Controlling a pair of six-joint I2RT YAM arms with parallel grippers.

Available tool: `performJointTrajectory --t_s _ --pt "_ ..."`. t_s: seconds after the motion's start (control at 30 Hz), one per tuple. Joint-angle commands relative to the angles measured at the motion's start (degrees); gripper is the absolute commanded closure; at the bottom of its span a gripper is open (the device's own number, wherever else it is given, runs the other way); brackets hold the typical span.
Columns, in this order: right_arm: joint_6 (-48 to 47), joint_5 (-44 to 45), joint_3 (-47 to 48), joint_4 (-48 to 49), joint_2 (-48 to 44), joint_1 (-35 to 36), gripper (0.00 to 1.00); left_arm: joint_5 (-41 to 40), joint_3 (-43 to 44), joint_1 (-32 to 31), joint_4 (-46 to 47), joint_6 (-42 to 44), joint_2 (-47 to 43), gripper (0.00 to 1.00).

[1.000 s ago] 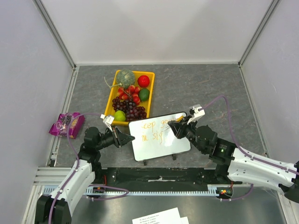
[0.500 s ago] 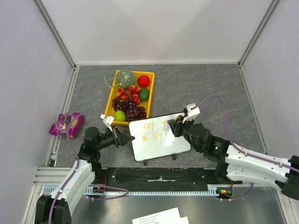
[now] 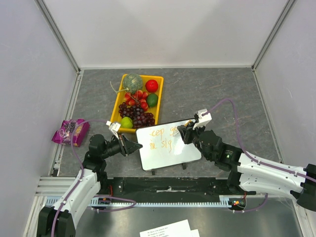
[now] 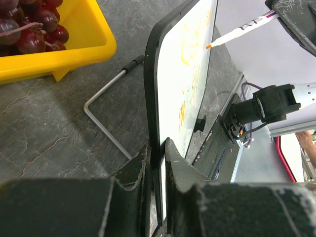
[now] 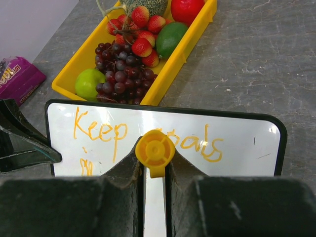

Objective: Write a sentence on the whiteboard

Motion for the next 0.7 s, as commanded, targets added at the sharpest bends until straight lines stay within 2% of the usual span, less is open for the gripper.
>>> performJointTrajectory --t_s 0.0,0.67 --pt "0.26 1.35 -0.24 1.58 -0.23 -0.30 1.00 -1.42 -0.19 0.08 1.58 1.85 -0.38 0.98" --pt "3.78 -3.13 -5.16 -1.50 -3.22 -0.22 1.00 -1.33 -0.10 -0.01 1.50 1.76 -0.38 0.98"
